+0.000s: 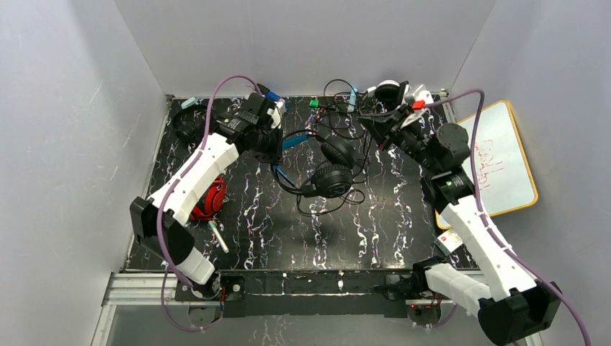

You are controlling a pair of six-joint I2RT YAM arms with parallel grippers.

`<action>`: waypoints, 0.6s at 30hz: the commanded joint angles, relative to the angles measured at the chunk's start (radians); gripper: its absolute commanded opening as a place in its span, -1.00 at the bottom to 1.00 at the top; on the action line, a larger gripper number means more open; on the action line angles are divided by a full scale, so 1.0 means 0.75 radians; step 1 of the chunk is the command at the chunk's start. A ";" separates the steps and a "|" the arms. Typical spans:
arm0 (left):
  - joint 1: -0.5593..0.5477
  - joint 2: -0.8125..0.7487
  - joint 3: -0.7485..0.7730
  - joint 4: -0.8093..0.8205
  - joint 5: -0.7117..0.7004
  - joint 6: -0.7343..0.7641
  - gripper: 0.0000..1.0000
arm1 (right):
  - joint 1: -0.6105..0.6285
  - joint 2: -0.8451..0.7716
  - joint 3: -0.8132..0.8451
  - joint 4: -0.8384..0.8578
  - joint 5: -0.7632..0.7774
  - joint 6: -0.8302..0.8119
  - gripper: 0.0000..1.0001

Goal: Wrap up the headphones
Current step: Wrap the headphones cable around the headphones.

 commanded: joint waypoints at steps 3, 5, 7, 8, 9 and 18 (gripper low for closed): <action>0.002 0.110 0.185 0.011 -0.010 0.030 -1.00 | 0.139 0.086 0.239 -0.306 -0.068 -0.274 -0.97; 0.002 0.174 0.257 -0.023 -0.007 0.028 -1.00 | 0.227 0.074 0.221 -0.308 0.052 -0.345 -0.97; 0.000 0.231 0.312 -0.049 -0.014 0.024 -1.00 | 0.323 0.082 0.229 -0.323 0.178 -0.430 -0.97; -0.009 0.257 0.328 -0.054 -0.033 0.023 -1.00 | 0.382 0.096 0.244 -0.348 0.252 -0.478 -0.97; -0.022 0.270 0.336 -0.055 -0.048 0.029 -1.00 | 0.442 0.117 0.262 -0.372 0.341 -0.534 -0.97; -0.088 0.296 0.370 -0.019 -0.101 0.002 -1.00 | 0.793 0.351 0.364 -0.353 1.034 -0.797 -0.97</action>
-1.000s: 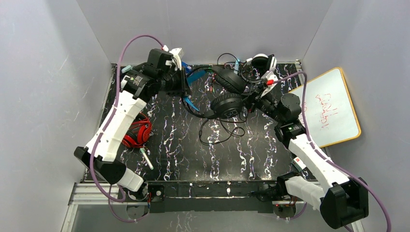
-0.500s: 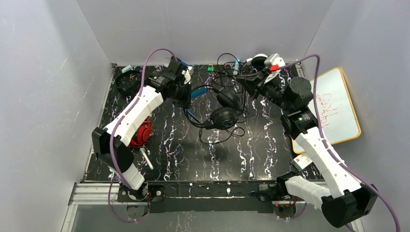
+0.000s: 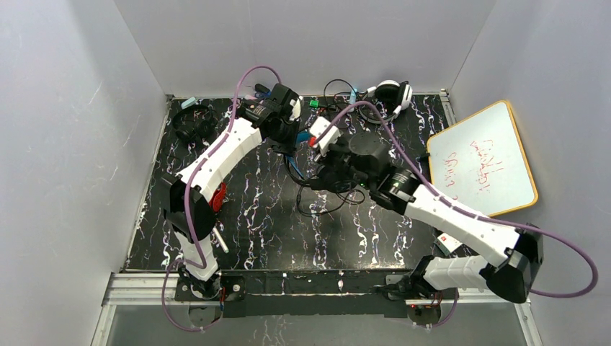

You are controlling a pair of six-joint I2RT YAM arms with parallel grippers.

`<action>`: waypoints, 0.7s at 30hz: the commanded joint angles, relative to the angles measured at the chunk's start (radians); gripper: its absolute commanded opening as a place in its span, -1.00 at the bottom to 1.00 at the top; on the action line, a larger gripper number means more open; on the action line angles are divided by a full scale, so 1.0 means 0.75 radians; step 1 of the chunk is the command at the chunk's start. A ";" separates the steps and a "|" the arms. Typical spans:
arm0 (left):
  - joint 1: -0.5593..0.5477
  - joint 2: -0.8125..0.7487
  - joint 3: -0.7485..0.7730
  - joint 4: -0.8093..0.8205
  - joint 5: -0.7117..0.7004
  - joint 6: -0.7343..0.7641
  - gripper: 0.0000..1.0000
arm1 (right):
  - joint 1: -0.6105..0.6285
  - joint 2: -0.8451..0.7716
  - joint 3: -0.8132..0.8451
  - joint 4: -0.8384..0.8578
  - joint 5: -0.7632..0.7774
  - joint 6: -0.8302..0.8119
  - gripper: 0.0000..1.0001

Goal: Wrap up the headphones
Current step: Wrap the headphones cable around the headphones.

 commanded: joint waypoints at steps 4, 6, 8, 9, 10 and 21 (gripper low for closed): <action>-0.035 -0.078 0.011 0.065 -0.002 -0.008 -1.00 | 0.048 0.045 0.075 0.141 0.315 -0.067 -0.97; -0.050 -0.101 -0.030 0.097 -0.001 0.001 -1.00 | 0.047 0.054 0.084 0.148 0.323 -0.040 -0.97; -0.067 -0.127 -0.079 0.135 0.017 0.020 -1.00 | 0.041 0.057 0.087 0.162 0.324 -0.019 -0.97; -0.075 -0.138 -0.102 0.153 0.029 0.028 -1.00 | 0.037 0.056 0.086 0.169 0.322 -0.007 -0.97; -0.085 -0.149 -0.120 0.168 0.045 0.037 -1.00 | 0.029 0.055 0.084 0.173 0.311 0.003 -0.97; -0.137 -0.061 -0.208 0.137 -0.010 0.084 -1.00 | -0.006 -0.002 0.063 0.256 0.087 0.104 -0.97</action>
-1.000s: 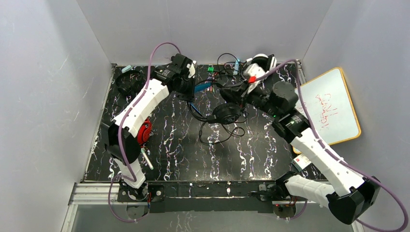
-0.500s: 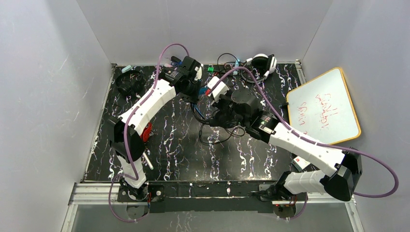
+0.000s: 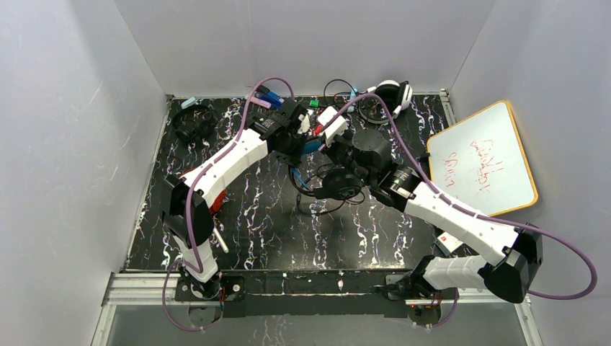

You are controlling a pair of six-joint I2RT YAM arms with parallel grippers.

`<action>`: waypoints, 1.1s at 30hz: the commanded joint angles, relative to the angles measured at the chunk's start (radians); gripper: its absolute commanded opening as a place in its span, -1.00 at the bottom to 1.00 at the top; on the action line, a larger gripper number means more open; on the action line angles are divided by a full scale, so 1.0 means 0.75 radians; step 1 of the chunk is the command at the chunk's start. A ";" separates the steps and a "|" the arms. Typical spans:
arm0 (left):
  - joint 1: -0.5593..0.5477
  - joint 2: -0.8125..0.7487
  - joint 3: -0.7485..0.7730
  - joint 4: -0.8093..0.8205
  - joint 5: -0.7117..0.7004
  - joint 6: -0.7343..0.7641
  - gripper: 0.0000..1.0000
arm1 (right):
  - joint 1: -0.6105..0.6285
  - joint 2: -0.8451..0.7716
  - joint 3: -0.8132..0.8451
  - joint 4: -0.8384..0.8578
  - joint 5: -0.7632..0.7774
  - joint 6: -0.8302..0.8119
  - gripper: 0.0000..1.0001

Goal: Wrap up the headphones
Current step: Wrap the headphones cable around the headphones.

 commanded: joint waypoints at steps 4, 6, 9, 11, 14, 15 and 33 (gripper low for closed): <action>-0.036 -0.002 -0.040 0.033 0.027 0.000 -1.00 | 0.000 -0.055 0.054 0.250 -0.040 0.057 -0.97; -0.034 -0.004 -0.032 0.016 -0.063 -0.025 -1.00 | -0.003 -0.074 0.030 0.299 0.068 0.044 -0.97; -0.013 -0.007 -0.017 -0.018 -0.176 -0.079 -1.00 | -0.013 -0.128 -0.037 0.403 0.206 0.011 -0.97; 0.028 -0.011 -0.009 -0.044 -0.224 -0.130 -1.00 | -0.020 -0.174 -0.083 0.440 0.245 -0.009 -0.97; 0.084 -0.039 -0.020 -0.052 -0.268 -0.192 -1.00 | -0.030 -0.200 -0.110 0.433 0.297 -0.030 -0.97; 0.094 -0.049 -0.026 -0.049 -0.280 -0.208 -1.00 | -0.031 -0.201 -0.116 0.429 0.329 -0.034 -0.97; 0.134 -0.366 -0.164 0.125 -0.740 -0.320 -1.00 | -0.391 0.022 0.089 -0.363 0.212 0.412 -0.97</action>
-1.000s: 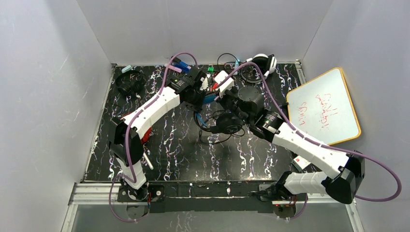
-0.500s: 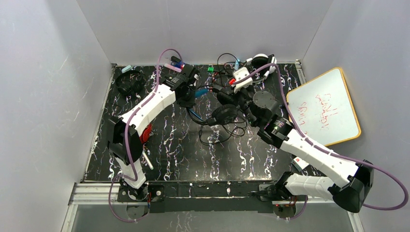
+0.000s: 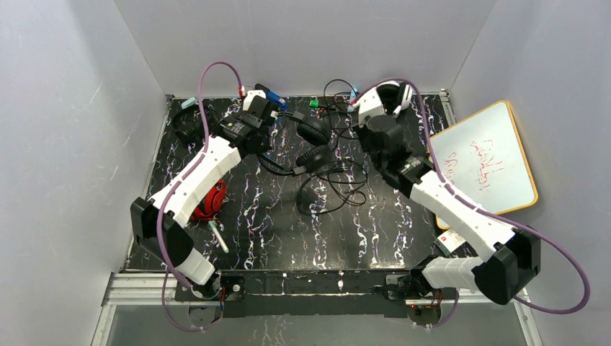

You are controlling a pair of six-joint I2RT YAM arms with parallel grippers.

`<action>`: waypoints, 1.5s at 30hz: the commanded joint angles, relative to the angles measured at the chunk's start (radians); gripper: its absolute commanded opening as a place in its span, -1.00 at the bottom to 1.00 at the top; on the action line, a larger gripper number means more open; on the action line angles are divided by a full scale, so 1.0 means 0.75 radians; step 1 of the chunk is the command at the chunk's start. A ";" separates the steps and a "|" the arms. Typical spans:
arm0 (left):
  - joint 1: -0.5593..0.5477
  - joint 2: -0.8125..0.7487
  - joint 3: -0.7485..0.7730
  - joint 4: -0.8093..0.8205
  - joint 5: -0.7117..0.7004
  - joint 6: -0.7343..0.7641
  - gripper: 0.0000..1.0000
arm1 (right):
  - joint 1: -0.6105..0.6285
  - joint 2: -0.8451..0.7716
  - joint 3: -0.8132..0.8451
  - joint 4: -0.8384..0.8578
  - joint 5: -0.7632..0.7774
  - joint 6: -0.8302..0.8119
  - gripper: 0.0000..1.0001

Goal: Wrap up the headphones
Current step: Wrap the headphones cable around the headphones.

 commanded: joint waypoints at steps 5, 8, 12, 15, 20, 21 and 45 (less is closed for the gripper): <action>0.014 -0.099 -0.009 0.069 -0.053 -0.093 -1.00 | -0.173 0.085 0.233 -0.375 -0.437 0.255 -0.97; 0.022 -0.090 -0.011 0.070 -0.045 -0.160 -1.00 | -0.175 0.153 0.354 -0.549 -0.670 0.257 -0.97; 0.026 -0.087 -0.030 0.116 0.013 -0.240 -1.00 | -0.174 0.235 0.508 -0.727 -0.971 0.343 -0.97; 0.026 -0.082 -0.056 0.162 0.064 -0.284 -1.00 | -0.175 0.233 0.507 -0.694 -1.209 0.433 -0.97; 0.026 -0.064 -0.090 0.204 0.126 -0.374 -1.00 | -0.173 0.253 0.446 -0.505 -1.471 0.689 -0.97; 0.026 -0.065 -0.098 0.214 0.139 -0.392 -1.00 | -0.175 0.283 0.443 -0.486 -1.512 0.743 -0.97; 0.107 -0.138 -0.072 0.303 0.330 -0.845 -1.00 | -0.135 0.085 -0.284 0.411 -1.424 1.325 -0.15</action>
